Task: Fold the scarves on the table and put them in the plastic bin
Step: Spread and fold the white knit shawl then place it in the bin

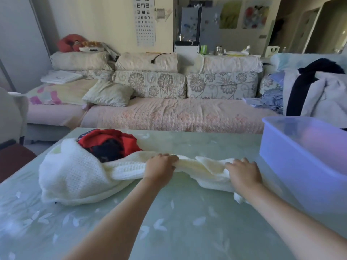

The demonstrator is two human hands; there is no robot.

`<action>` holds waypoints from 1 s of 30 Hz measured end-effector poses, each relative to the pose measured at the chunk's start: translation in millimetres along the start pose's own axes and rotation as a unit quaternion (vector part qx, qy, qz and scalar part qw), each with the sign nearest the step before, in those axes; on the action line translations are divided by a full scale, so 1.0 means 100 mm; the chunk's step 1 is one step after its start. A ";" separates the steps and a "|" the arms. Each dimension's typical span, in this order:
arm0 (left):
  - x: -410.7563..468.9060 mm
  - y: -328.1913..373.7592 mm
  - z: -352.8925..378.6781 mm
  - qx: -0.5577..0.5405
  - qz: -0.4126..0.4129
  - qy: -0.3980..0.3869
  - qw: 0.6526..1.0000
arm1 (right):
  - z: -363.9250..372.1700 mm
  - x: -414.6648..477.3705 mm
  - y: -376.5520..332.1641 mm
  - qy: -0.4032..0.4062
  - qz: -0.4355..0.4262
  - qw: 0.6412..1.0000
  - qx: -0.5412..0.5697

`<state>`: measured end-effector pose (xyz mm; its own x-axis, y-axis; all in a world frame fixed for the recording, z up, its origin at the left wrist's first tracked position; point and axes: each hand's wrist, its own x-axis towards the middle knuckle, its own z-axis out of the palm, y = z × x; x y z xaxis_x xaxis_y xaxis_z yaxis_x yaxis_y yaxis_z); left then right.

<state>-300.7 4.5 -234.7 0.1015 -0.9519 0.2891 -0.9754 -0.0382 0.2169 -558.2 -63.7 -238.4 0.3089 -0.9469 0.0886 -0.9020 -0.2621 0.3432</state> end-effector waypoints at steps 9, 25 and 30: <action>-0.26 0.47 0.45 -0.167 0.032 -0.225 0.960 | 0.02 -0.19 -0.35 -0.060 -0.159 0.943 0.287; -0.74 -0.92 -0.02 0.190 0.006 -0.062 0.980 | 0.04 -0.29 -0.40 -0.111 -0.028 0.993 -0.026; -0.73 -0.57 -0.02 0.012 0.029 0.066 0.997 | -0.13 -0.44 -1.08 -0.057 -0.223 0.921 0.315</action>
<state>-251.7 76.5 -265.8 0.0677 -0.9047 0.4207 -0.9846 0.0076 0.1748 -470.8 8.5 -266.9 0.6899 -0.7227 -0.0412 -0.6999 -0.6515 -0.2927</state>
